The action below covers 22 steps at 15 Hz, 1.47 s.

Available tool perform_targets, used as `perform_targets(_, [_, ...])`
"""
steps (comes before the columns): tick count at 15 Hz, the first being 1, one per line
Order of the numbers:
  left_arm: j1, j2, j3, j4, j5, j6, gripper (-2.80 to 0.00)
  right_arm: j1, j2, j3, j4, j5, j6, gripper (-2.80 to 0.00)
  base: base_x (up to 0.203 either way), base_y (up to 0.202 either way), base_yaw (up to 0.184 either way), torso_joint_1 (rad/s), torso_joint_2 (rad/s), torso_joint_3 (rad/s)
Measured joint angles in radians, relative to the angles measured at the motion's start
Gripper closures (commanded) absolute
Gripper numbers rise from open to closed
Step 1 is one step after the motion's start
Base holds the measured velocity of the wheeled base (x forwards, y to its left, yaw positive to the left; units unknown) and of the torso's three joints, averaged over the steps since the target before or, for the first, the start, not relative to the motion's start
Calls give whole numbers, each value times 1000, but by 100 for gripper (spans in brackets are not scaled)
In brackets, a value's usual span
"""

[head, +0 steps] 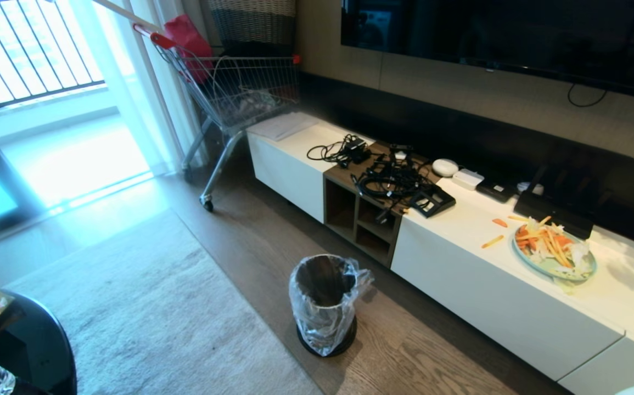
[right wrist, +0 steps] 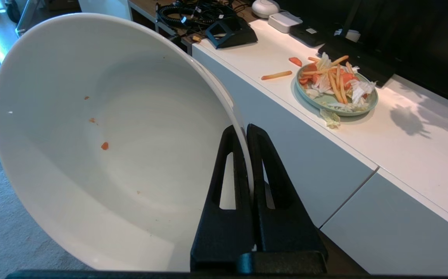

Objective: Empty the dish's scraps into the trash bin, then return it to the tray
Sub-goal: Put the bowl back to the table

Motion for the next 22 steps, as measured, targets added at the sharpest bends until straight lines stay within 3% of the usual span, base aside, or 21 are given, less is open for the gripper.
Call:
perform_targets(12, [0,0,0,0,0,1,0,0,0,0,0,0,0,0,0,0,0,2,1,20])
perform_targets(22, [0,0,0,0,0,2,0,0,0,0,0,0,0,0,-180,0,0,3,2,5])
